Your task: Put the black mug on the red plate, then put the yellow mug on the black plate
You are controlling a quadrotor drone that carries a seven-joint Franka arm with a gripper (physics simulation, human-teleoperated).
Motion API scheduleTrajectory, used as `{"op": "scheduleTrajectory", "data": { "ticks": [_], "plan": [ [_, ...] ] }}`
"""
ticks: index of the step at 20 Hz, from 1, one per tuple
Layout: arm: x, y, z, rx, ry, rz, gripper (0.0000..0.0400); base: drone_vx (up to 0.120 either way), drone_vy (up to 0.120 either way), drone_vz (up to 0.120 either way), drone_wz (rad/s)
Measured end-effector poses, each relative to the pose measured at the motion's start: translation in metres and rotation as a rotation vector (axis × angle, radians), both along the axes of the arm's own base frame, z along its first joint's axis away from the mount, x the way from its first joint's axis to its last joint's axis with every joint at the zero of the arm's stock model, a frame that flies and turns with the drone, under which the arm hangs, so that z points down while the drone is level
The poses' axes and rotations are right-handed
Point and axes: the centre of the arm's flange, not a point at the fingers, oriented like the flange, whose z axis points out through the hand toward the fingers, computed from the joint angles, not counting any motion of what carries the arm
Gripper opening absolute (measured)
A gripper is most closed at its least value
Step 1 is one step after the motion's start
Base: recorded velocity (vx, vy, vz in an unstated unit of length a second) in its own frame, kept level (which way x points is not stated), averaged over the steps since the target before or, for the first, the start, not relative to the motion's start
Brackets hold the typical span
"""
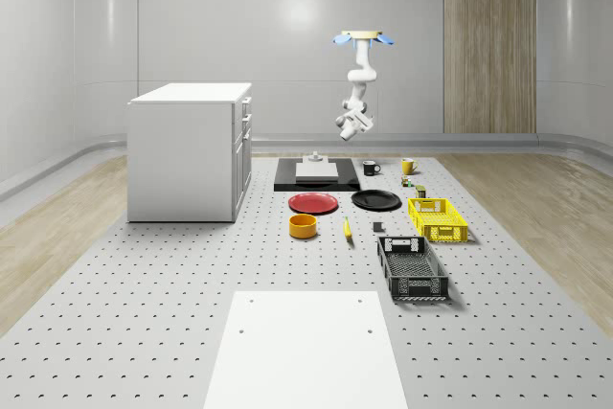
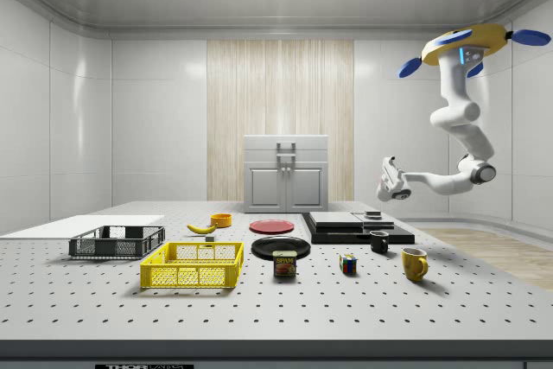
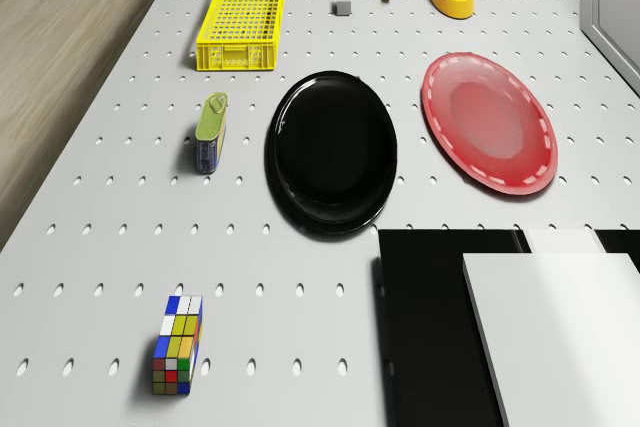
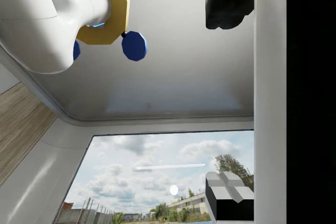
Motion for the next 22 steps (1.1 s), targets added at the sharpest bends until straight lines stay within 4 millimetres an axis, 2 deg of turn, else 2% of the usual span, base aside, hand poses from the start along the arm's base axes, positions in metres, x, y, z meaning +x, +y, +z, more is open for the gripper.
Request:
{"op": "scheduleTrajectory", "data": {
  "ticks": [3,5,8,11,16,20,22],
  "plan": [
    [0.001,0.018,-0.042,-0.467,0.0,-0.016,0.04,0.0,0.0,-0.08,0.0],
    [0.002,0.018,-0.077,-0.813,0.0,-0.029,0.04,0.0,0.0,-0.12,0.0],
    [0.004,-0.001,-0.12,-1.294,0.0,-0.047,0.04,0.0,0.0,-0.12,0.0],
    [0.005,-0.027,-0.144,-1.651,0.001,-0.059,0.04,0.0,0.0,-0.12,0.0],
    [0.005,-0.057,-0.157,-1.98,0.004,-0.066,0.04,0.104,0.0,-0.12,0.0],
    [0.005,-0.068,-0.159,-2.1,0.005,-0.066,0.04,0.04,0.0,-0.12,0.0],
    [0.005,-0.072,-0.16,-2.135,0.005,-0.066,0.04,0.0,-0.12,-0.12,0.0]
  ]
}}
